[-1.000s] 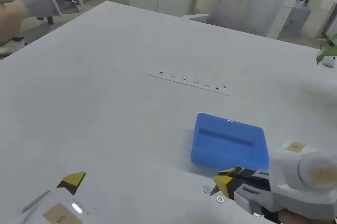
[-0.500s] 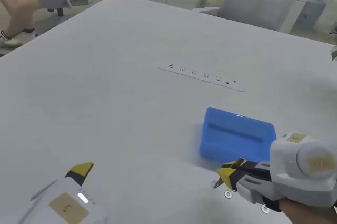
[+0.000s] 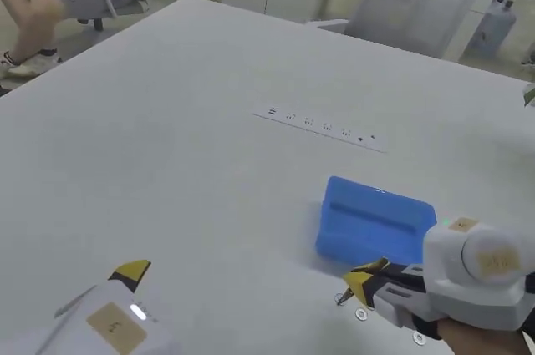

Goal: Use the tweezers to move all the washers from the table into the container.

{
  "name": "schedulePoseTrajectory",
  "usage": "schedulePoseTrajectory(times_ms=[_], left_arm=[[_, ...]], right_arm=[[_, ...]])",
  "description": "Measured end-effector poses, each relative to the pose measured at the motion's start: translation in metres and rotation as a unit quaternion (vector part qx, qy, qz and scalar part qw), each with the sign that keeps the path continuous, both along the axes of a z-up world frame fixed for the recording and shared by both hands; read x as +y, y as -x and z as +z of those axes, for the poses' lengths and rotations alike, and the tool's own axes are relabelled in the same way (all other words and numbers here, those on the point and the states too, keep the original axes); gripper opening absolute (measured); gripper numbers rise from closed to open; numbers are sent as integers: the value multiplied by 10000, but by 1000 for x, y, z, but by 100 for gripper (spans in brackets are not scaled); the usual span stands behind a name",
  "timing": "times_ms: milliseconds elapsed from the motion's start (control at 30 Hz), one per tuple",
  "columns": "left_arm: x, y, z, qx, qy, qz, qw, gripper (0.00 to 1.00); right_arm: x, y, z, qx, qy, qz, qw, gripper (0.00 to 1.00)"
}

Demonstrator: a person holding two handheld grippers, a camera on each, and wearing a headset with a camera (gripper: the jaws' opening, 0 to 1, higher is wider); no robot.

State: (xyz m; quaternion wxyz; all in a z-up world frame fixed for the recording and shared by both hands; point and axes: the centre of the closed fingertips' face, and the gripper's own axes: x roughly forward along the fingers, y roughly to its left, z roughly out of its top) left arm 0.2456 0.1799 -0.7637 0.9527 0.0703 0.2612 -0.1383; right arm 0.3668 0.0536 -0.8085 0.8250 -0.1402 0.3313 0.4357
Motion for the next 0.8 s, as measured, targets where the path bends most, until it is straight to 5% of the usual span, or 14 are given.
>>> schedulePoseTrajectory(times_ms=[133, 300, 533, 800], left_arm=[[-2, -1, 7, -164, 145, 1, 9998, 99], [-2, -1, 8, -173, 228, 11, 9996, 99], [-3, -1, 11, -232, 255, -1, 9994, 99], [-2, -2, 9, -202, 280, 20, 9994, 99]], right_arm=[[2, 4, 8, -15, -58, 21, 10000, 2], [9, 4, 36, -251, -146, 149, 9995, 2], [11, -19, 77, -756, -312, 17, 9966, 2], [16, -54, 70, -861, -474, -523, 9938, 2]])
